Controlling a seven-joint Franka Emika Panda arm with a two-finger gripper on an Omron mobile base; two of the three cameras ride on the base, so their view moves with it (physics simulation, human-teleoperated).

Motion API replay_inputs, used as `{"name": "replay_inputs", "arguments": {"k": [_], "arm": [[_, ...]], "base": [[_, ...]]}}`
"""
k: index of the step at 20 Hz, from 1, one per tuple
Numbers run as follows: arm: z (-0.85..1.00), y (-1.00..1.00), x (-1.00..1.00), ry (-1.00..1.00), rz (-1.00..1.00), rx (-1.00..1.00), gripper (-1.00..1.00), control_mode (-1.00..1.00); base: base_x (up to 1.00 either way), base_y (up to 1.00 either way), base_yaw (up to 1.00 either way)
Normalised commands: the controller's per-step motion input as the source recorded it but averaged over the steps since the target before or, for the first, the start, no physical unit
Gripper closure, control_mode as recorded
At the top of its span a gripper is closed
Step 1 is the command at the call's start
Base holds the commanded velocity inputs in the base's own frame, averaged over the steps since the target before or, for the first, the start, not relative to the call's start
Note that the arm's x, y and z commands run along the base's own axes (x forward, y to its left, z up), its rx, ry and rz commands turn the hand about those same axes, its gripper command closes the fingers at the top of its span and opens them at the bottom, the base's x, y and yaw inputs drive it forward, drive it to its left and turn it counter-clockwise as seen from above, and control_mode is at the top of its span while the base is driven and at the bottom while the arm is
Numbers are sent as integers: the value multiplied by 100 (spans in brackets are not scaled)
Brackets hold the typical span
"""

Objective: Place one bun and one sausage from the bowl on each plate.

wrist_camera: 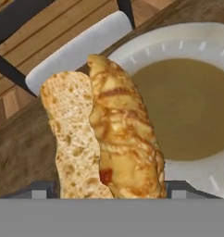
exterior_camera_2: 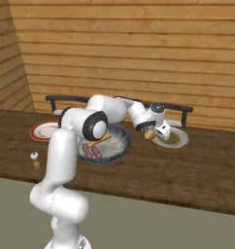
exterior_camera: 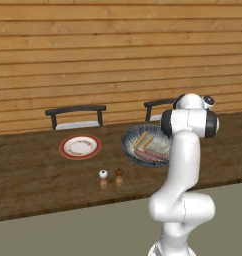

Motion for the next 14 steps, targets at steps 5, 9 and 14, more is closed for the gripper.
{"name": "replay_inputs", "arguments": {"k": [5, 9, 14], "arm": [[-7, -19, 40, -6, -4, -1, -100, -100], [0, -37, 43, -2, -6, 0, -100, -100], [0, -20, 14, 0, -2, 0, -100, -100]], "base": [[0, 0, 0], [0, 0, 0], [0, 0, 0]]}}
